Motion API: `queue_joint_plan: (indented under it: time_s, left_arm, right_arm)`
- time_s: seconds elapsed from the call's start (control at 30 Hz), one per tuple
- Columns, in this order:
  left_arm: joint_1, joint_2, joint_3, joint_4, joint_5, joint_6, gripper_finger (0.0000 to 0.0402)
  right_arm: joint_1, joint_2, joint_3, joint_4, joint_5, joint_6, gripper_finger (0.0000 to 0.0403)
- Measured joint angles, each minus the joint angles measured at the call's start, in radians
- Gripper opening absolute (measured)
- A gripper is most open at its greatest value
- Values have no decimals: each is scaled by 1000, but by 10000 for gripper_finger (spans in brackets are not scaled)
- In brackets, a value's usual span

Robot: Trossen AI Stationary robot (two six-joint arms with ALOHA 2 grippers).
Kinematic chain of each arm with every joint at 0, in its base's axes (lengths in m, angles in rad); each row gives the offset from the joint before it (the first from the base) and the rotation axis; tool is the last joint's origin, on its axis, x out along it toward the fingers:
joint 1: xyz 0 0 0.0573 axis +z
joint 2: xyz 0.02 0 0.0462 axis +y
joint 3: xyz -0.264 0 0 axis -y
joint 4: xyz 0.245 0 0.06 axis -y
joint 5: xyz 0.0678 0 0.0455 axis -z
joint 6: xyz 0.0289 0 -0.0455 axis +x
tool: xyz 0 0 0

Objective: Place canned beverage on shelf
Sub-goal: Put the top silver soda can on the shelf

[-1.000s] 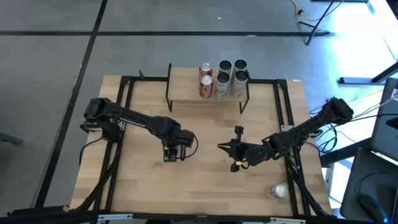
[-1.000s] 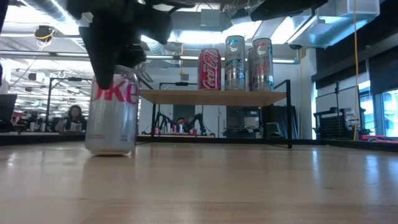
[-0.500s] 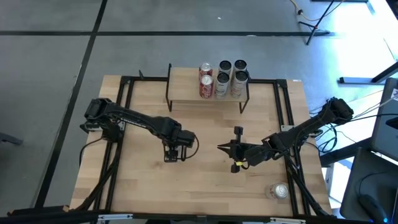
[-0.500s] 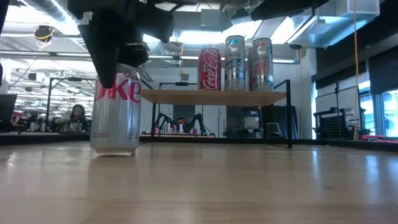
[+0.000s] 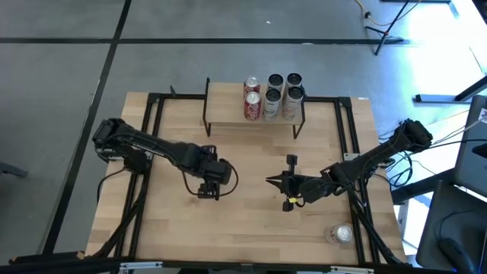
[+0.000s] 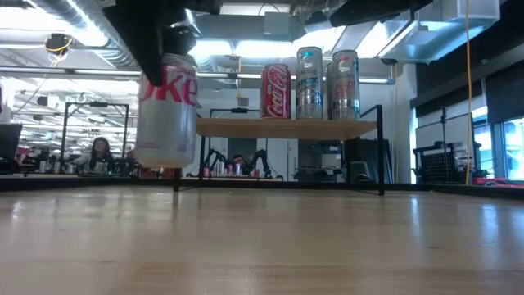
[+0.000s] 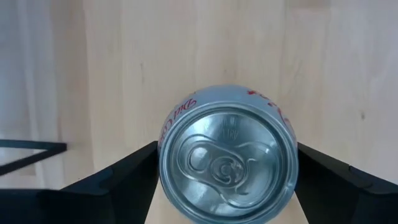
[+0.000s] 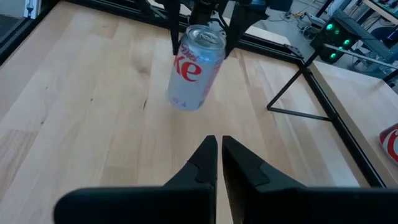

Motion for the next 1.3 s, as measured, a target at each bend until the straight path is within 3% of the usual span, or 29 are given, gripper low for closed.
queue_joint_plan:
  time_s: [0.67,1.3]
  left_arm:
    - [1,-3,-201,316,-30,32,314]
    - [0,6,-208,402,-21,-19,313]
  right_arm:
    - [0,0,0,0,0,0,14]
    - [0,0,0,0,0,0,14]
